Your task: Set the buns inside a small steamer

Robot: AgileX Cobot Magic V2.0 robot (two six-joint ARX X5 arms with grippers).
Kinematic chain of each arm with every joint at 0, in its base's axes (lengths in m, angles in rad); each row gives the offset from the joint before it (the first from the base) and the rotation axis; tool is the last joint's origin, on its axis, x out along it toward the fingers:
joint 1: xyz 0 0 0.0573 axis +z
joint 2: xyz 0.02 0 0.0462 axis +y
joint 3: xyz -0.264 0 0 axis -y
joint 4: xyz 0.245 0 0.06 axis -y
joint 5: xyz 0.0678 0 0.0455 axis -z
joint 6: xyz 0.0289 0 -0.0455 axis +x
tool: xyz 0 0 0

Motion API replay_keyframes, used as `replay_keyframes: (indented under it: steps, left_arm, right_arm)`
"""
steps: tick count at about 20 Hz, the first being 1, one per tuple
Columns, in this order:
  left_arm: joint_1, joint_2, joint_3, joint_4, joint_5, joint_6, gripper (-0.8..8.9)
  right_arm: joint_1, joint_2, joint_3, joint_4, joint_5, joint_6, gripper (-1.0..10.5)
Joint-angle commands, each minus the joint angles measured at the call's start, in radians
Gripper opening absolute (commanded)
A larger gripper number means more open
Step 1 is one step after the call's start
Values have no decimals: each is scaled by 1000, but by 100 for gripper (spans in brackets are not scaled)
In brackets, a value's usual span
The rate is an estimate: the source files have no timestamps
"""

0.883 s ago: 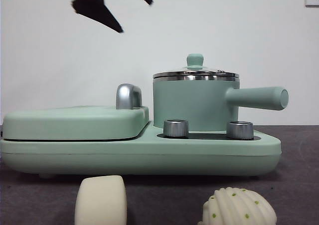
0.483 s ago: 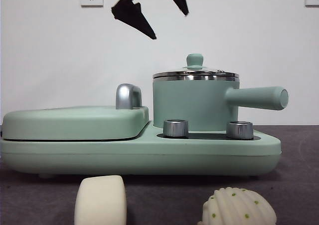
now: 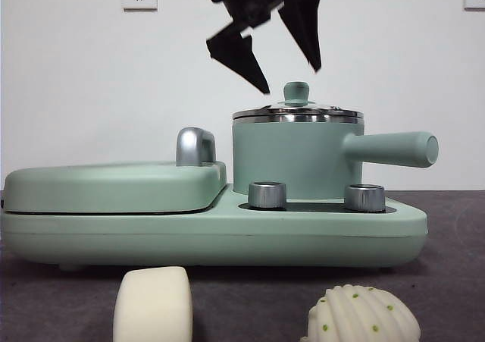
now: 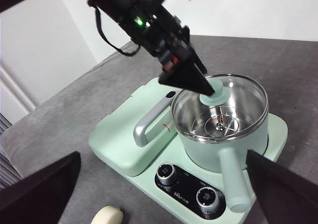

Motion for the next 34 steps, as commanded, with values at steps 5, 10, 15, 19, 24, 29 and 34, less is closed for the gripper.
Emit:
replay_keyframes:
  steps: [5, 10, 15, 19, 24, 29, 34]
  left_arm:
    - [-35, 50, 31, 29, -6, 40, 338]
    - [-39, 50, 31, 28, -51, 42, 237]
    - [-42, 50, 31, 23, -51, 67, 119]
    - [-46, 50, 31, 22, -74, 77, 74]
    - [-44, 50, 57, -1, -81, 78, 51]
    - [-42, 48, 193, -69, -81, 76, 51]
    - [-22, 44, 284, -126, -82, 62, 51]
  right_arm:
    - [0, 4, 13, -11, -1, 10, 546]
    - [0, 4, 13, -15, -1, 10, 546]
    - [0, 4, 13, -17, -1, 10, 546]
    - [-1, 4, 13, -17, -1, 10, 546]
    - [-1, 4, 13, -17, 1, 10, 546]
    - [0, 4, 13, -16, 6, 10, 546]
    - [0, 4, 13, -16, 4, 10, 546]
